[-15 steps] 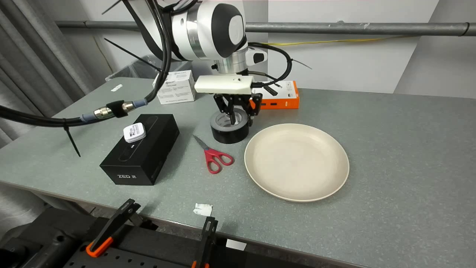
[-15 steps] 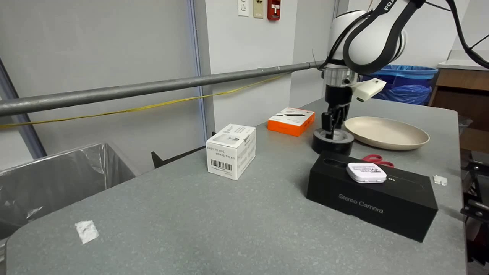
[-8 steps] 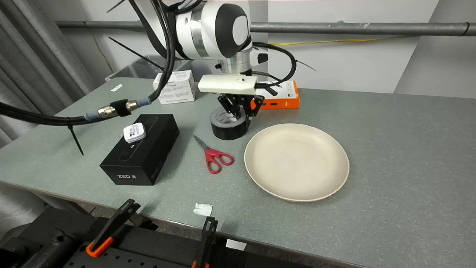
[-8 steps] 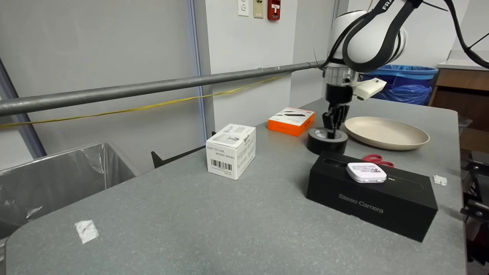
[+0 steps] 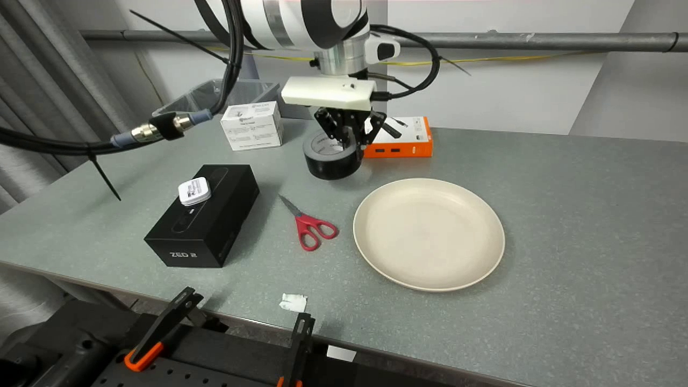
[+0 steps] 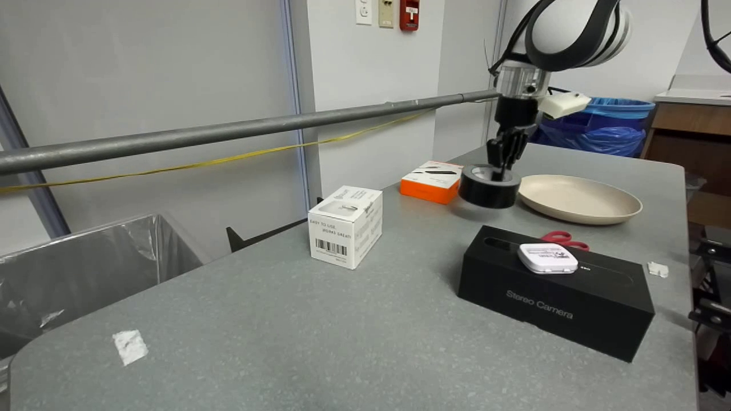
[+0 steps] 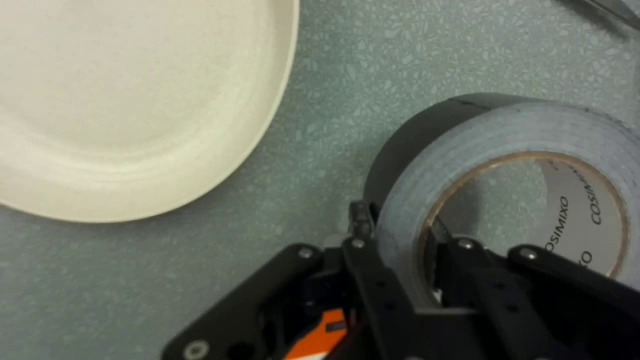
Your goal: Put the tape on the plate
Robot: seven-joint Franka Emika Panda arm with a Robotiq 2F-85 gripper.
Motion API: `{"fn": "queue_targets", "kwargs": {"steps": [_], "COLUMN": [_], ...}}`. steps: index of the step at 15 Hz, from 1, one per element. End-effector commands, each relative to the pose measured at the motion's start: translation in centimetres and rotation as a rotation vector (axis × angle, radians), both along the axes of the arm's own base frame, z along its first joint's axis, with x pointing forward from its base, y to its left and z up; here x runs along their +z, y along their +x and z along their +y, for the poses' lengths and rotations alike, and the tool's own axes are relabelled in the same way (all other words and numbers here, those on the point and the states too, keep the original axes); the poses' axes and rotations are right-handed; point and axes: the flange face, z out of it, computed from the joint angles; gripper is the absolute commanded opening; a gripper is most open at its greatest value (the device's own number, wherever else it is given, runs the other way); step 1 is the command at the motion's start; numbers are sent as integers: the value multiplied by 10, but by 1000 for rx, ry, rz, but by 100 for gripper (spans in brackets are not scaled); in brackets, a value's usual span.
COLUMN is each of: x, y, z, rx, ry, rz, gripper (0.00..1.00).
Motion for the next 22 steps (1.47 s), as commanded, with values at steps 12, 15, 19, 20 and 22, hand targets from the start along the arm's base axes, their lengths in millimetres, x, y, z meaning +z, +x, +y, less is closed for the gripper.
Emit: {"fn": "queue_targets", "kwargs": {"steps": [12, 15, 19, 20, 22], "x": [-8, -35, -46, -45, -40], "y": [-99, -99, -90, -87, -82], "z": [-180, -191, -196, -196, -197], "rx": [-321, -378, -440, -447, -450], "ry": [-62, -47, -7, -4, -2], "rz": [137, 157, 151, 145, 128], "gripper": [6, 6, 53, 59, 74]}}
